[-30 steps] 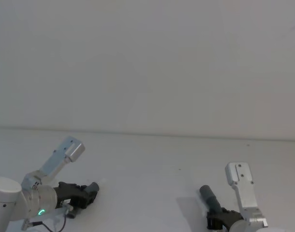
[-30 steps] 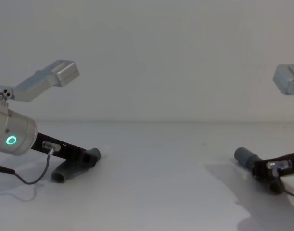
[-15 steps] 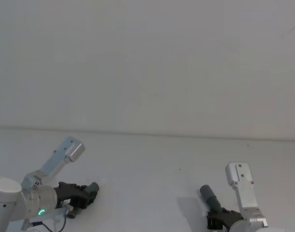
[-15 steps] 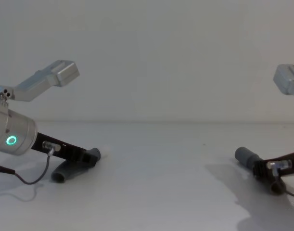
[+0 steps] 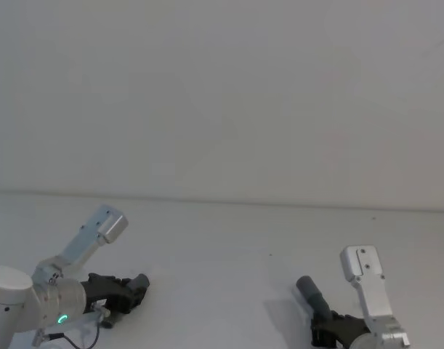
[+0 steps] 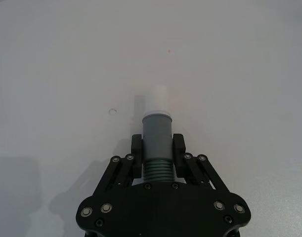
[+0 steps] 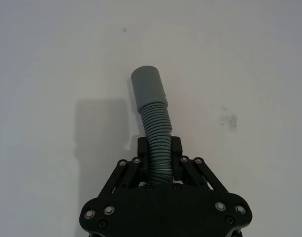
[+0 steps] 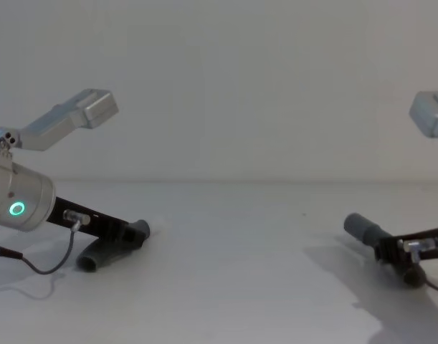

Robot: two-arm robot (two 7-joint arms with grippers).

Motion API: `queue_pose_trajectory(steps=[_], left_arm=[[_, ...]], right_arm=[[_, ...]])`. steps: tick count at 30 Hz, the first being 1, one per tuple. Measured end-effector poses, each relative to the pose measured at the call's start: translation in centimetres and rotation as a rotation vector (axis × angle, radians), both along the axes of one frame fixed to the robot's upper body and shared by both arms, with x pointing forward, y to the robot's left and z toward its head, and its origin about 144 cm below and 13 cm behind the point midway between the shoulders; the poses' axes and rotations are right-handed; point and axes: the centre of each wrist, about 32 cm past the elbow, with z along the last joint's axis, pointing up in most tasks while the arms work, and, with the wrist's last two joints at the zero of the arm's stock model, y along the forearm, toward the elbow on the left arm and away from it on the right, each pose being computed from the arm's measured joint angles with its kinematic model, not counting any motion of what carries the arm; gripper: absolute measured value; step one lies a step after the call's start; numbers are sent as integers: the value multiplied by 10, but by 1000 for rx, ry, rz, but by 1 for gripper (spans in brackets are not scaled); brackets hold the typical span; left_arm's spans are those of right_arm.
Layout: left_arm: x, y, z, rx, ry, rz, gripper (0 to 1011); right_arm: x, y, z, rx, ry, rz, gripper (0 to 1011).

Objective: Use both hands to pick up one end of the pipe from the table, align the ends, and insert them.

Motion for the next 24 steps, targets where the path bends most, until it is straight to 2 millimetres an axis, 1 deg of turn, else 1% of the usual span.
queue_pose_trajectory(steps=[15, 24], left_arm=[[0, 0, 0, 0, 0, 0, 325], [0, 0, 0, 1, 0, 0, 325]], right_arm=[[-24, -22, -1, 37, -184, 147, 232], [-38, -39, -6, 60, -292, 263, 232]])
